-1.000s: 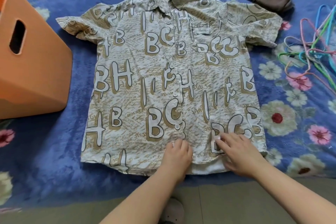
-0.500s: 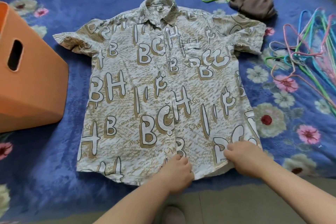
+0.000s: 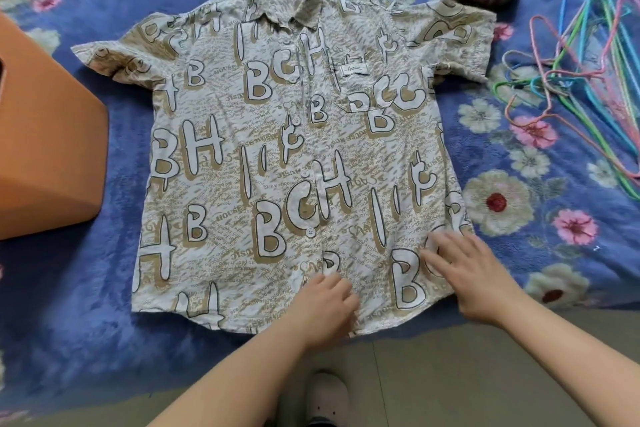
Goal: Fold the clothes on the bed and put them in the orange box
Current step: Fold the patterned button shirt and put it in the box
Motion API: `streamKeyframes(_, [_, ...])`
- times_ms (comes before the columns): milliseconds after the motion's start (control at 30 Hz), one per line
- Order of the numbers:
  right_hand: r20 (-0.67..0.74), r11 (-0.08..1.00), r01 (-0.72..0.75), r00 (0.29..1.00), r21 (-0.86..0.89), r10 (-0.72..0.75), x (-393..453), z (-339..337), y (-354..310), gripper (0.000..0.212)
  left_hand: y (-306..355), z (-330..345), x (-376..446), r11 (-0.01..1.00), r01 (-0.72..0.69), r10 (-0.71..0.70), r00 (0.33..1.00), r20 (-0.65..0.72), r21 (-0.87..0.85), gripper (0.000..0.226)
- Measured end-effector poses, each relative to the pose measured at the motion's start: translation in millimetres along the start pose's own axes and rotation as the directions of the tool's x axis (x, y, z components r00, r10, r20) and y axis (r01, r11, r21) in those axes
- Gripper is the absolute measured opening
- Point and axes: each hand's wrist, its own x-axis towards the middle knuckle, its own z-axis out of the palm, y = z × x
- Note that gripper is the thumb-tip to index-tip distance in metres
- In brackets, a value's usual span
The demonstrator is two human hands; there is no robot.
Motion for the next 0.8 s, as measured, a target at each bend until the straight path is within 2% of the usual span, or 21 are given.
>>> streamKeyframes(33, [0.052,0.996,-0.091,0.994,-0.002,0.091,-3,-8,3,0.115,0,-2,0,0.995,0.081,-0.086,0.994,-0.074,-0.061,0.036])
streamKeyframes(67, [0.113,0.983,-0.183,0.977,0.014,0.180,-3,-15,8,0.111,-2,-6,2,0.975,0.181,-0.190,0.979,-0.067,-0.129,0.051])
streamKeyframes(100, [0.208,0.962,-0.268,0.945,0.054,0.252,-6,-17,10,0.100,-4,-2,2,0.957,0.257,-0.268,0.961,-0.070,-0.133,0.057])
streamKeyframes(133, [0.271,0.929,-0.357,0.908,0.102,0.319,-7,-19,13,0.090,-7,1,4,0.938,0.320,-0.322,0.947,0.008,-0.134,0.056])
streamKeyframes(167, [0.264,0.907,-0.403,0.894,0.123,0.362,-6,-17,14,0.083,-7,1,6,0.914,0.374,-0.367,0.927,0.074,-0.160,0.058])
streamKeyframes(200, [0.162,0.916,-0.384,0.917,0.120,0.364,-3,-9,18,0.074,-8,3,8,0.907,0.398,-0.391,0.917,0.076,-0.137,0.061])
streamKeyframes(233, [0.129,0.938,-0.330,0.940,0.109,0.316,-2,-4,21,0.059,-8,4,10,0.907,0.403,-0.396,0.915,0.083,-0.122,0.063])
streamKeyframes(300, [0.033,0.963,-0.270,0.962,-0.017,0.271,-1,-3,26,0.024,-9,7,16,0.901,0.421,-0.408,0.904,0.128,-0.100,0.064])
streamKeyframes(333, [0.005,0.967,-0.248,0.969,-0.063,0.249,-2,-5,30,0.017,-9,6,18,0.904,0.422,-0.407,0.899,0.162,-0.071,0.065])
streamKeyframes(367, [0.061,0.962,-0.247,0.965,-0.118,0.255,-1,-12,31,0.019,-9,5,21,0.907,0.418,-0.404,0.895,0.190,-0.042,0.066])
streamKeyframes(433, [0.278,0.930,-0.297,0.894,-0.217,0.351,0,-14,32,0.027,-9,0,26,0.914,0.405,-0.397,0.888,0.231,0.012,0.066])
streamKeyframes(500, [0.397,0.944,-0.274,0.858,-0.185,0.326,1,-14,28,0.032,-10,-7,31,0.917,0.396,-0.392,0.882,0.263,0.038,0.068])
streamKeyframes(667, [0.551,0.956,-0.233,0.781,-0.178,0.293,5,-9,15,0.040,-12,-32,39,0.929,0.363,-0.364,0.863,0.350,0.071,0.064])
streamKeyframes(733, [0.625,0.961,-0.217,0.730,-0.171,0.276,12,-19,17,0.040,-15,-48,44,0.931,0.362,-0.357,0.867,0.346,0.054,0.053])
streamKeyframes(800, [0.623,0.964,-0.234,0.737,-0.129,0.262,27,-34,26,0.038,-24,-67,55,0.928,0.371,-0.361,0.882,0.303,0.023,0.037])
